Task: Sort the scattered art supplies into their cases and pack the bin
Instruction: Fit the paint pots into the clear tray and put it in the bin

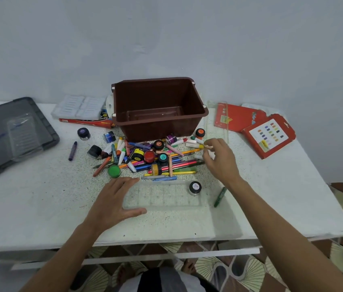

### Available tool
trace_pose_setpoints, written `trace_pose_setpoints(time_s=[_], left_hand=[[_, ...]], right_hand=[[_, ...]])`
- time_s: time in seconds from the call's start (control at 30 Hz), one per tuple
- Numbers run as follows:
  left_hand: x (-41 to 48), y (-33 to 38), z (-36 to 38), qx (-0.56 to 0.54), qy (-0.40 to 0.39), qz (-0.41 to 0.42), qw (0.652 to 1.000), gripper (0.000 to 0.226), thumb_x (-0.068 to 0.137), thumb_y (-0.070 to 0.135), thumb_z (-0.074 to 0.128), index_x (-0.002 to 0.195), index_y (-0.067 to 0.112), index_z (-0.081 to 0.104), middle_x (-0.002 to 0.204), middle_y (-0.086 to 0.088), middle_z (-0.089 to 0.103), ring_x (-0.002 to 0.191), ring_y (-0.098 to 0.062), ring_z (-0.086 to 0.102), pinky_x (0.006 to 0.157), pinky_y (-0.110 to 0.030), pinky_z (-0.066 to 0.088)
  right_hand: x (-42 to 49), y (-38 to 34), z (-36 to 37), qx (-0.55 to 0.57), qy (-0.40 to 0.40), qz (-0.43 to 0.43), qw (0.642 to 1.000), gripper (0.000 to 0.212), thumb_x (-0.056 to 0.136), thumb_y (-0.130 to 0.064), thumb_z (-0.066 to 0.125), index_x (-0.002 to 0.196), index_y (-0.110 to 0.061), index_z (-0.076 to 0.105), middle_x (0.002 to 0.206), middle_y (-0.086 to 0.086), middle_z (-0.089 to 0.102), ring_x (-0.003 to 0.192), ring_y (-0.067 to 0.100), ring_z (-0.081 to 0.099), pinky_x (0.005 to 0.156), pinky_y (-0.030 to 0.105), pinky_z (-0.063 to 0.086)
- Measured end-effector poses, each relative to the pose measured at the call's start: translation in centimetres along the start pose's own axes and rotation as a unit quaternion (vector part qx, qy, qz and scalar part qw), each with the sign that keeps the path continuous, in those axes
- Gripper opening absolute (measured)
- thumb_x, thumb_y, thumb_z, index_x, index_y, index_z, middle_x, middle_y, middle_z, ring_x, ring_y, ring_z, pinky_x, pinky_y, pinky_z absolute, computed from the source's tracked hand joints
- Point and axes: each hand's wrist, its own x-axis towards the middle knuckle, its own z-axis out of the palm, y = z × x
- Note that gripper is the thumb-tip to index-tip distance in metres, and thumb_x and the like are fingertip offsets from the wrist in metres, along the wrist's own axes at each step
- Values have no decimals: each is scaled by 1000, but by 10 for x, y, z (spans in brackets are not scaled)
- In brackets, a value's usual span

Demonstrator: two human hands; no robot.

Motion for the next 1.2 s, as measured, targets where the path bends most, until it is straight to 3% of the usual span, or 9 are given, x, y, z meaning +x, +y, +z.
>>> trace_pose_setpoints(time_s=[0.3,0.53,0.7,0.9,1.1,1.2], left_hand=[[1,2,-2,-7,-13,-15,1000,91,71,83,57,141,27,45,132,10,45,121,-7,39,101,-30,34],[1,2,-3,-5,-9,-10,1000,91,71,84,56,139,25,47,129,8,48,118,-11,44,100,-31,37],[0,3,-3,-4,-8,-14,1000,91,71,85,55,139,25,47,129,7,49,118,-10,44,100,-30,35],[0,2,-4,6,-9,-10,1000,91,72,85,54,139,25,47,130,5,50,118,-9,42,99,-30,35],[3,2,-5,11,0,1,1000,90,72,84,54,138,22,49,128,3,52,116,-11,44,97,-30,35],[2,2,-4,7,-3,-4,1000,91,71,83,56,139,23,48,129,5,50,117,-11,43,99,-30,34]], right_hand=[[70,15,18,-98,-77,33,992,20,94,-14,58,112,-8,59,112,16,63,105,38,51,84,42,43],[91,21,35,-154,-101,30,982,8,91,-14,54,98,-10,56,94,12,66,90,38,56,87,46,42],[98,28,42,-176,-106,36,978,16,84,-8,52,96,-12,62,90,12,65,90,38,58,85,45,43],[100,21,32,-130,-67,44,988,5,84,-5,59,88,-3,61,87,17,60,79,37,56,65,38,47],[78,13,12,-20,-2,41,999,8,88,-16,65,91,-13,58,97,8,58,88,21,50,65,25,34],[50,-2,-1,26,-2,31,999,8,87,-16,68,91,-14,61,96,4,56,90,21,54,73,30,44]])
